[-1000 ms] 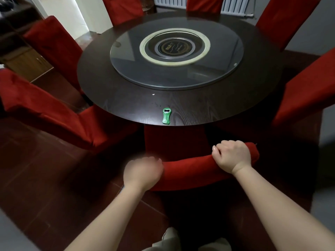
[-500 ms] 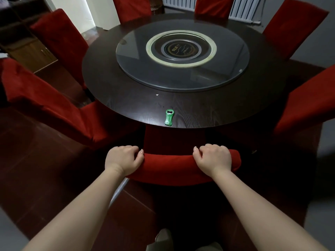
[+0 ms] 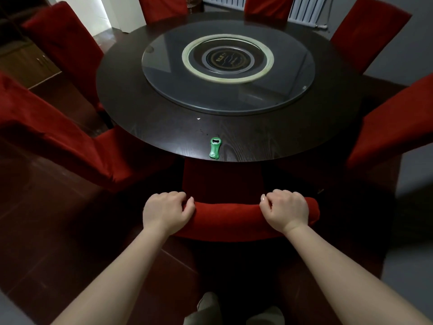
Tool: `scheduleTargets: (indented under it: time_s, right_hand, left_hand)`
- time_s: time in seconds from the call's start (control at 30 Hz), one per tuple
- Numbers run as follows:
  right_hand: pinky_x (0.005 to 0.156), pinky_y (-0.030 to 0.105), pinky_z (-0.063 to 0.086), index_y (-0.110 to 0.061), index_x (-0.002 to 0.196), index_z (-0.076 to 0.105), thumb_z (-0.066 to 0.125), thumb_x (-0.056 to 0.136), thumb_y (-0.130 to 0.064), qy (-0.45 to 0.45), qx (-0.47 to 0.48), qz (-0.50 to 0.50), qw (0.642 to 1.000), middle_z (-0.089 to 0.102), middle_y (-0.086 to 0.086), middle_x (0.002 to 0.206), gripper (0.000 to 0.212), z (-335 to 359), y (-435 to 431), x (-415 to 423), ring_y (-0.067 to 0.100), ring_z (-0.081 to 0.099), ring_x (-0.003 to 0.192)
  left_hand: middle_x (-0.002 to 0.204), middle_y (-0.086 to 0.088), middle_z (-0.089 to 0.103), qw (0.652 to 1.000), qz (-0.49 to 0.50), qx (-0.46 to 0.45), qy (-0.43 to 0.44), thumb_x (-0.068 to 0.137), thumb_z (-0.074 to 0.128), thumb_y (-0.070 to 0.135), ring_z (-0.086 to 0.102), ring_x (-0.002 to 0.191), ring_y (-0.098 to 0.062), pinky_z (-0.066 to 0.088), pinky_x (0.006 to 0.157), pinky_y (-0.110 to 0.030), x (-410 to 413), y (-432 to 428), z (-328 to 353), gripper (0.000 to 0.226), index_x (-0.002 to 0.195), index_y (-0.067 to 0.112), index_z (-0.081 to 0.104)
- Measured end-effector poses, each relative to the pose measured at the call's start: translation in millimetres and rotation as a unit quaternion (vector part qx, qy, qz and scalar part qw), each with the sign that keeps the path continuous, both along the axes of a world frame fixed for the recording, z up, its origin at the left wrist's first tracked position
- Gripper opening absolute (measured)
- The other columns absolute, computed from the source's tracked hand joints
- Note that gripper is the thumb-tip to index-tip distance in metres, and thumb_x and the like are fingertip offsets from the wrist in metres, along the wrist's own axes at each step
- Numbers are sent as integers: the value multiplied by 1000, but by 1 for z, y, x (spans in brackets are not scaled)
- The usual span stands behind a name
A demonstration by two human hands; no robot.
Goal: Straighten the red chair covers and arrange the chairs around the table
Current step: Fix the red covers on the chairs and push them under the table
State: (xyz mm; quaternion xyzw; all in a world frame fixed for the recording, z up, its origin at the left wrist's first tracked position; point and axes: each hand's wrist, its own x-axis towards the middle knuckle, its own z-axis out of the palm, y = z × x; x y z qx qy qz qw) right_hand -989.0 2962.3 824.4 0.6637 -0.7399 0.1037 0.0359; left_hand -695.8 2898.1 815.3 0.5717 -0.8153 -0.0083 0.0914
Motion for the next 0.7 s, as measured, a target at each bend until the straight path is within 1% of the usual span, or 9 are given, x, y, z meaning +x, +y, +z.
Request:
scheduleTargets:
  time_s: [0.1, 0.23, 0.33, 0.4, 0.47, 0.63, 0.7]
  right_hand:
    - [54, 35, 39, -11, 53, 62, 30, 88, -40, 2, 0, -6, 1000, 55, 3, 53, 55, -3, 11, -6, 27, 54, 51]
    - [61, 38, 43, -11, 60, 65, 20, 87, -44, 1, 29, -20, 999, 59, 4, 60, 62, 0, 12, -3, 26, 57, 60]
    - [62, 38, 43, -13, 61, 66, 18, 86, -45, 9, 35, -15, 999, 59, 2, 61, 63, -1, 11, -5, 24, 58, 61]
    - [59, 36, 42, -13, 58, 65, 22, 86, -44, 5, 26, -12, 1000, 58, 2, 58, 60, -2, 11, -6, 25, 57, 58]
    - [55, 35, 41, -12, 54, 63, 28, 86, -41, 1, 5, -9, 1000, 56, 3, 54, 56, -4, 9, -7, 26, 56, 53]
    - [51, 34, 39, -11, 51, 61, 33, 85, -36, 14, -36, 6, 999, 54, 4, 51, 51, -7, 1, -22, 29, 54, 49]
    - [51, 34, 38, -10, 51, 60, 32, 85, -36, 14, -40, 8, 999, 54, 4, 51, 51, -7, -2, -27, 29, 54, 49]
  left_hand:
    - [57, -1, 58, 1000, -9, 3, 7, 88, 29, 52, 60, 55, -28, 39, 54, -34, -6, 10, -2, 53, 57, 18, 55]
    - [59, -1, 60, 1000, 3, 3, 10, 87, 24, 54, 61, 59, -28, 39, 57, -35, -6, 14, 1, 55, 59, 18, 55]
    - [61, -1, 61, 1000, 12, 10, 11, 86, 23, 54, 62, 61, -28, 37, 59, -35, -9, 14, 2, 52, 58, 19, 50]
    - [65, -1, 63, 999, 23, 24, -3, 87, 23, 54, 63, 66, -27, 34, 62, -34, -12, 11, 2, 49, 60, 21, 48]
    - [69, -2, 65, 999, 31, 33, -14, 87, 23, 54, 64, 69, -26, 33, 64, -34, -13, 8, 2, 48, 62, 21, 48]
    - [63, -1, 63, 999, 33, 24, -6, 89, 26, 53, 62, 61, -26, 30, 61, -34, -23, 12, 0, 46, 59, 22, 44]
    - [61, 0, 61, 999, 27, 26, -3, 88, 23, 54, 61, 58, -25, 30, 60, -33, -27, 11, 0, 48, 57, 22, 42]
